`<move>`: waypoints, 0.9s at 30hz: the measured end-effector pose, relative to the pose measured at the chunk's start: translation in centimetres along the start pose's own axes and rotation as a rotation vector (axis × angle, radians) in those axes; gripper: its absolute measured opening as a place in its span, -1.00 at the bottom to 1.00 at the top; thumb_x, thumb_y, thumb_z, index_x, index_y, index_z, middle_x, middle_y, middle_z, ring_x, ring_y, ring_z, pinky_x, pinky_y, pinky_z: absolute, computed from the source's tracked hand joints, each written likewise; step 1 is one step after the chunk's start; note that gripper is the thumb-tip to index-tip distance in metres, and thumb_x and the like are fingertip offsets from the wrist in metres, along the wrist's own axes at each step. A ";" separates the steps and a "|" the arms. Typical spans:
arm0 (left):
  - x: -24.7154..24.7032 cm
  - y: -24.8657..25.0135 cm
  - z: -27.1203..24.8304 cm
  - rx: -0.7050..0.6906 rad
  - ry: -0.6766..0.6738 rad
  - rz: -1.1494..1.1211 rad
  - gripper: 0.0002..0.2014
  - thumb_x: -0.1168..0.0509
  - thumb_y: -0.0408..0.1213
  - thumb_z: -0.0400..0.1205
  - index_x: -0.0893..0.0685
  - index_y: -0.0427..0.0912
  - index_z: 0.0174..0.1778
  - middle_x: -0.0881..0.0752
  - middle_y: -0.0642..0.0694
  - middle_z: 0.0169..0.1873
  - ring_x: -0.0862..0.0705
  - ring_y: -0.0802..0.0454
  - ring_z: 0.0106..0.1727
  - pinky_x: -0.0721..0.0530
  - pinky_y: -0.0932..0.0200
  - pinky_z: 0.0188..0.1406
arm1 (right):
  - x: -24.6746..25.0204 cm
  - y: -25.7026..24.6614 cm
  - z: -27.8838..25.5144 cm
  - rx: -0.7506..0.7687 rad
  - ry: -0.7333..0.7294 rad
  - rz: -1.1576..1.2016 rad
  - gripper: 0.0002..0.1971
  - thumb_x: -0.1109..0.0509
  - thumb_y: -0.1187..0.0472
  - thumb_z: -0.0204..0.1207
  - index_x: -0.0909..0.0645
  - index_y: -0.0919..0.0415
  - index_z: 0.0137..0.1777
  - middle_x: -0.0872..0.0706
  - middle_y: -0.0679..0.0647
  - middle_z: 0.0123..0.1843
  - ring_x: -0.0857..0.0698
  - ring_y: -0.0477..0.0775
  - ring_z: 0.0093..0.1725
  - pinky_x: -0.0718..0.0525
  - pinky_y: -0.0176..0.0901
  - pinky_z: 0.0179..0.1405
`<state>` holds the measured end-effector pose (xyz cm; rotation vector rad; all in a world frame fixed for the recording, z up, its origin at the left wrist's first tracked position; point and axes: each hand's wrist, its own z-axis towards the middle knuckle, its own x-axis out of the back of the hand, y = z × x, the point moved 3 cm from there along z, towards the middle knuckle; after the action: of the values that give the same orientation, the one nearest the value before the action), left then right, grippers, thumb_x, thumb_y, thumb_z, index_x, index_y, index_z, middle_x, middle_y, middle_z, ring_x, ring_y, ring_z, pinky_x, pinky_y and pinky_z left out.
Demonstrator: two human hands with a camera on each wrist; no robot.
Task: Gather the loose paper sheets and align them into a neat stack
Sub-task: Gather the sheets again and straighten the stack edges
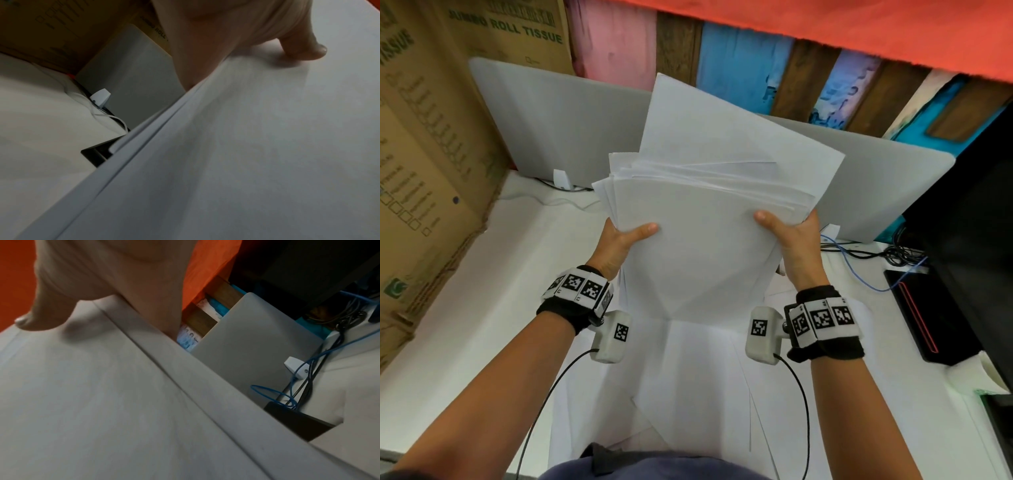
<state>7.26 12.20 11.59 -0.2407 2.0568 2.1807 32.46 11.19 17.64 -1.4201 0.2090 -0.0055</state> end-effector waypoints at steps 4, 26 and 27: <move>0.3 -1.9 -0.1 0.033 0.002 0.072 -0.32 -0.57 -0.16 0.15 -0.58 -0.12 0.23 -0.77 0.11 -0.01 -0.73 0.24 0.04 -0.67 0.34 0.01 | -0.6 0.1 -0.4 0.023 0.046 0.018 -0.09 -0.66 0.09 -0.06 -0.45 0.33 0.35 -0.69 0.22 0.21 -0.71 0.15 0.19 -0.69 0.05 0.18; -0.2 -3.4 -0.3 0.107 0.069 0.133 -0.48 -0.47 -0.52 0.41 -0.52 -0.26 0.29 -0.70 0.01 0.02 -0.71 0.18 0.02 -0.66 0.12 0.14 | 3.3 9.5 -1.5 -0.389 0.013 -0.157 -0.35 -0.62 0.37 0.22 -0.50 0.40 0.33 -0.70 0.24 0.19 -0.71 0.18 0.12 -0.67 0.08 0.21; -0.1 -3.8 -0.5 0.106 0.058 0.153 -0.51 -0.40 -0.58 0.45 -0.51 -0.21 0.28 -0.69 0.05 -0.01 -0.72 0.28 -0.04 -0.67 0.23 0.06 | 3.4 9.5 -1.6 -0.396 -0.002 -0.174 -0.38 -0.59 0.39 0.26 -0.50 0.42 0.34 -0.70 0.25 0.19 -0.71 0.16 0.09 -0.66 0.08 0.22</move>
<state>8.11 11.94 7.90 -0.1410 2.2850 2.1628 34.40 10.63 7.66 -1.8300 0.0856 -0.1114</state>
